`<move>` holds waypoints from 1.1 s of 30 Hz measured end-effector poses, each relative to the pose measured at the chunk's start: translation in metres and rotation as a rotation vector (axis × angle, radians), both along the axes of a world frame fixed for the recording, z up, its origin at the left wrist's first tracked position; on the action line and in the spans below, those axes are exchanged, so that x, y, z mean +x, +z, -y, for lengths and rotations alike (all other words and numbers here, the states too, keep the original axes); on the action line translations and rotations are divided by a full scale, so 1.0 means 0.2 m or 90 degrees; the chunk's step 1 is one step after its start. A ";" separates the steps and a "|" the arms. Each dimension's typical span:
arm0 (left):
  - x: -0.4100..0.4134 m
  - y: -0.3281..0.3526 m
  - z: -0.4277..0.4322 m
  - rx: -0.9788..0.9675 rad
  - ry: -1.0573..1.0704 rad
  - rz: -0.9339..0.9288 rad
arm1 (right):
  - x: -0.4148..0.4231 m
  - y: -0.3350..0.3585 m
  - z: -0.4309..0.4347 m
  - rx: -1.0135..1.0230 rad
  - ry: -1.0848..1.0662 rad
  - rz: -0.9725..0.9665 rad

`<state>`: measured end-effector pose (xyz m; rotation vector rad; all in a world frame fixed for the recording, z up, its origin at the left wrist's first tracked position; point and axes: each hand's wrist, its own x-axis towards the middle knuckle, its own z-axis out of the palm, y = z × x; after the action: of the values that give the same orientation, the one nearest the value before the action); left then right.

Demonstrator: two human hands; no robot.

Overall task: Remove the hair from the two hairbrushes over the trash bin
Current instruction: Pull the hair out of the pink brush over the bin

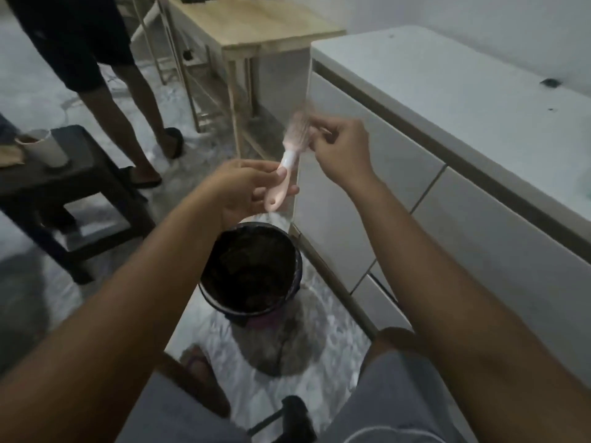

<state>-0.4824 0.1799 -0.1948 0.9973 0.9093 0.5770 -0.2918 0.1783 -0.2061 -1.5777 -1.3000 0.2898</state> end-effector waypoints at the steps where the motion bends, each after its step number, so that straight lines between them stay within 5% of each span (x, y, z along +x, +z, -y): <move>1: -0.05 -0.05 0.02 -0.027 0.016 0.000 | -0.05 -0.05 0.01 -0.016 0.007 -0.011; 19: -0.34 -0.80 -0.01 -0.231 0.147 -0.038 | -0.32 -0.77 -0.16 -0.195 0.163 -0.015; 25: -0.43 -1.02 -0.15 -0.199 0.215 -0.131 | -0.43 -1.04 -0.27 -0.209 0.268 -0.017; 29: -0.51 -1.21 -0.13 -0.131 0.217 -0.211 | -0.50 -1.27 -0.30 -0.166 0.218 -0.021; 33: -0.52 -1.40 -0.10 -0.196 0.226 -0.215 | -0.51 -1.46 -0.34 -0.186 0.256 0.015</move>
<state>-0.5855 0.2003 -0.4757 0.6649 1.4474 0.5493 -0.3932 0.2473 -0.4991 -1.5475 -1.6480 0.7410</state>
